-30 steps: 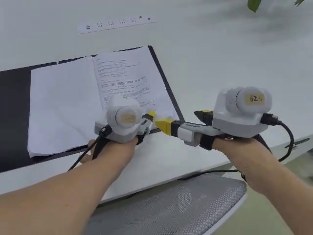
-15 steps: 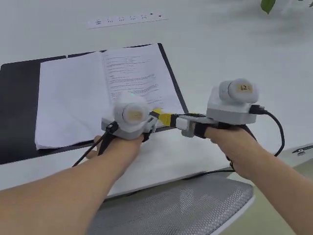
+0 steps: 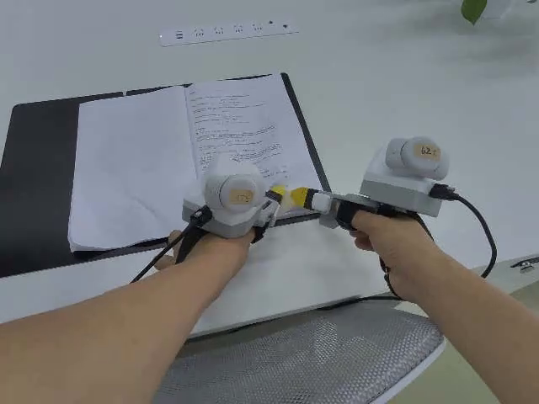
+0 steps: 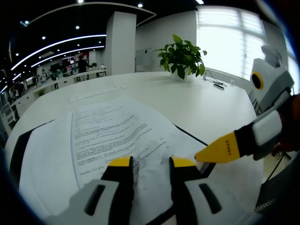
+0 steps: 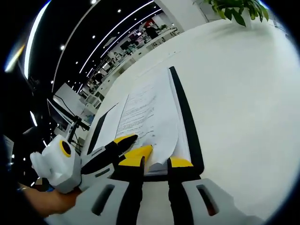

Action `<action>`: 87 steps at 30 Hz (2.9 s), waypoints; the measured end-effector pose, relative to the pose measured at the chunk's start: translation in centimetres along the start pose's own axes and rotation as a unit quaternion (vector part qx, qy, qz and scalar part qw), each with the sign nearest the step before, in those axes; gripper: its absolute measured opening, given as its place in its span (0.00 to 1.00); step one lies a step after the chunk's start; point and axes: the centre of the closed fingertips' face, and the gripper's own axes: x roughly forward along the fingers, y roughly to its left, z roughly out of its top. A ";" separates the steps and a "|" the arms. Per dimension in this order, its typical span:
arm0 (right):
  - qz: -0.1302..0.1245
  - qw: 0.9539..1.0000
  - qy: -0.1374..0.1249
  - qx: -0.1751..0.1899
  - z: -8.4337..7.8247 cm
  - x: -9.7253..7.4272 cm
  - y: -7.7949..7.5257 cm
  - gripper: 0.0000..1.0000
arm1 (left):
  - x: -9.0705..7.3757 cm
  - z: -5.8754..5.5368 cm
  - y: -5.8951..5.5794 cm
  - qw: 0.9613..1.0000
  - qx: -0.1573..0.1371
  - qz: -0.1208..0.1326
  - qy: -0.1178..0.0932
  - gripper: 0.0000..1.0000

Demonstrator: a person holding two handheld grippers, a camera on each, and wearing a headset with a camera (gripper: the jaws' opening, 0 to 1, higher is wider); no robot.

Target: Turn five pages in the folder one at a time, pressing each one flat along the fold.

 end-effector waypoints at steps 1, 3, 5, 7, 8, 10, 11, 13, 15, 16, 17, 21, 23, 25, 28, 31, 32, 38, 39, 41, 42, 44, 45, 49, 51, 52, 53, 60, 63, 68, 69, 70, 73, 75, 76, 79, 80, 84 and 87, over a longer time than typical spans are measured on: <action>-0.001 1.000 -0.004 0.009 0.1 -0.1 -0.1 0.16 | 0.0 0.0 0.0 1.000 -0.001 0.000 0.001 0.30; -0.005 1.000 -0.014 0.021 0.4 -0.2 -0.2 0.14 | 0.0 0.0 0.0 1.000 0.000 0.000 0.002 0.30; -0.011 0.999 -0.018 0.036 0.5 -0.4 -0.4 0.10 | 0.0 0.1 0.0 1.000 -0.001 -0.001 0.004 0.30; -0.013 0.998 -0.025 0.049 0.7 -0.5 -0.7 0.04 | 0.0 0.1 0.0 1.000 -0.002 -0.001 0.006 0.30; -0.015 0.998 -0.026 0.056 0.7 -0.5 -0.8 0.03 | 0.0 0.1 0.0 1.000 -0.002 -0.001 0.007 0.30; -0.015 0.997 -0.025 0.069 0.6 -0.5 -0.8 0.00 | 0.0 0.1 0.0 1.000 -0.003 -0.002 0.009 0.30; -0.016 0.997 -0.025 0.073 0.5 -0.4 -0.8 0.00 | 0.1 0.1 0.0 1.000 -0.004 -0.003 0.010 0.30; -0.025 0.997 -0.025 0.067 0.5 -0.5 -0.8 0.00 | 0.0 0.1 -0.2 1.000 -0.001 -0.007 0.014 0.30; -0.025 0.998 -0.029 0.052 0.8 -0.8 -0.4 0.00 | -0.2 0.0 0.0 1.000 -0.003 -0.009 0.017 0.30; -0.028 0.998 -0.028 0.046 0.8 -0.9 -0.2 0.00 | -0.5 0.0 0.1 1.000 -0.005 -0.011 0.020 0.30; -0.030 0.998 -0.027 0.038 0.8 -1.0 -0.1 0.00 | -0.6 0.0 0.1 1.000 -0.009 -0.012 0.021 0.31; -0.027 0.999 -0.032 0.022 1.1 -1.7 0.8 0.00 | -2.0 0.8 0.4 1.000 -0.022 -0.020 0.002 0.39; -0.022 0.999 -0.040 0.016 1.4 -2.0 1.4 0.00 | -3.0 1.4 0.7 1.000 -0.021 -0.021 -0.004 0.37; -0.018 0.999 -0.048 0.008 1.6 -2.3 2.2 0.00 | -3.9 2.0 1.3 1.000 -0.022 -0.019 -0.013 0.37; -0.008 0.998 -0.060 0.003 2.1 -2.8 3.5 0.00 | -5.1 2.5 2.0 0.999 -0.024 -0.016 -0.023 0.37; 0.000 0.998 -0.070 -0.006 2.5 -3.1 4.6 0.00 | -6.8 3.1 3.1 0.999 -0.023 -0.009 -0.036 0.37; 0.007 0.997 -0.071 -0.010 2.6 -3.2 5.3 0.00 | -7.2 3.3 3.4 0.999 -0.022 -0.007 -0.039 0.38; 0.051 0.994 -0.092 -0.029 3.7 -3.7 9.7 0.00 | -10.2 5.0 6.0 0.998 -0.007 0.010 -0.069 0.40; 0.056 0.994 -0.092 -0.033 3.7 -3.6 10.3 0.00 | -10.7 5.2 6.4 0.997 -0.005 0.013 -0.075 0.40; 0.065 0.993 -0.091 -0.040 3.9 -3.4 11.6 0.00 | -11.8 5.7 7.4 0.996 -0.007 0.022 -0.082 0.40; 0.073 0.992 -0.090 -0.043 3.9 -3.2 12.4 0.00 | -12.4 6.0 8.2 0.995 -0.008 0.031 -0.090 0.40; 0.084 0.991 -0.089 -0.049 3.7 -3.0 13.6 0.00 | -13.4 6.2 9.3 0.994 -0.011 0.041 -0.097 0.40; 0.090 0.991 -0.085 -0.055 3.5 -2.8 14.4 0.00 | -13.9 6.3 9.8 0.994 -0.014 0.046 -0.102 0.40; 0.111 0.988 -0.073 -0.075 2.6 -1.9 16.9 0.00 | -16.0 6.6 11.9 0.990 -0.032 0.067 -0.118 0.40; 0.117 0.987 -0.066 -0.084 2.2 -1.4 17.8 0.00 | -16.7 6.6 12.7 0.989 -0.036 0.074 -0.121 0.40; 0.119 0.987 -0.060 -0.095 1.7 -1.0 18.4 0.00 | -17.1 6.6 13.1 0.989 -0.036 0.079 -0.122 0.40; 0.121 0.986 -0.056 -0.102 1.5 -0.7 18.8 0.00 | -17.7 6.5 13.6 0.988 -0.037 0.085 -0.125 0.40; 0.126 0.980 -0.029 -0.153 -0.8 1.1 21.9 0.00 | -20.5 5.5 15.6 0.985 -0.045 0.113 -0.124 0.40; 0.132 0.977 -0.019 -0.167 -1.6 1.8 23.2 0.00 | -21.3 5.1 16.3 0.983 -0.052 0.121 -0.126 0.40; 0.137 0.973 0.000 -0.185 -3.2 3.1 25.0 0.00 | -22.4 4.7 17.2 0.981 -0.062 0.131 -0.130 0.39; 0.139 0.972 0.005 -0.190 -3.7 3.4 25.4 0.00 | -22.6 4.5 17.5 0.981 -0.064 0.133 -0.129 0.40; 0.140 0.971 0.009 -0.195 -3.9 3.6 25.6 0.00 | -22.7 4.4 17.6 0.981 -0.065 0.134 -0.128 0.40; 0.138 0.968 0.021 -0.207 -4.8 4.6 26.1 0.00 | -23.3 4.0 18.2 0.980 -0.069 0.139 -0.127 0.39; 0.137 0.966 0.030 -0.217 -5.5 5.3 26.3 0.00 | -23.5 3.9 18.5 0.979 -0.072 0.142 -0.127 0.39; 0.135 0.965 0.035 -0.224 -6.0 5.7 26.4 0.00 | -23.6 3.7 18.7 0.979 -0.075 0.143 -0.124 0.39; 0.133 0.960 0.047 -0.243 -7.1 6.6 26.7 0.00 | -23.8 3.3 19.1 0.979 -0.077 0.146 -0.122 0.39; 0.132 0.959 0.050 -0.247 -7.4 7.1 26.8 0.00 | -23.9 3.1 19.3 0.979 -0.078 0.146 -0.120 0.39; 0.119 0.956 0.065 -0.258 -8.4 8.5 26.5 0.00 | -24.2 2.7 19.9 0.979 -0.078 0.148 -0.116 0.39; 0.113 0.956 0.073 -0.260 -9.0 9.4 26.5 0.00 | -24.4 2.6 20.5 0.978 -0.082 0.152 -0.117 0.39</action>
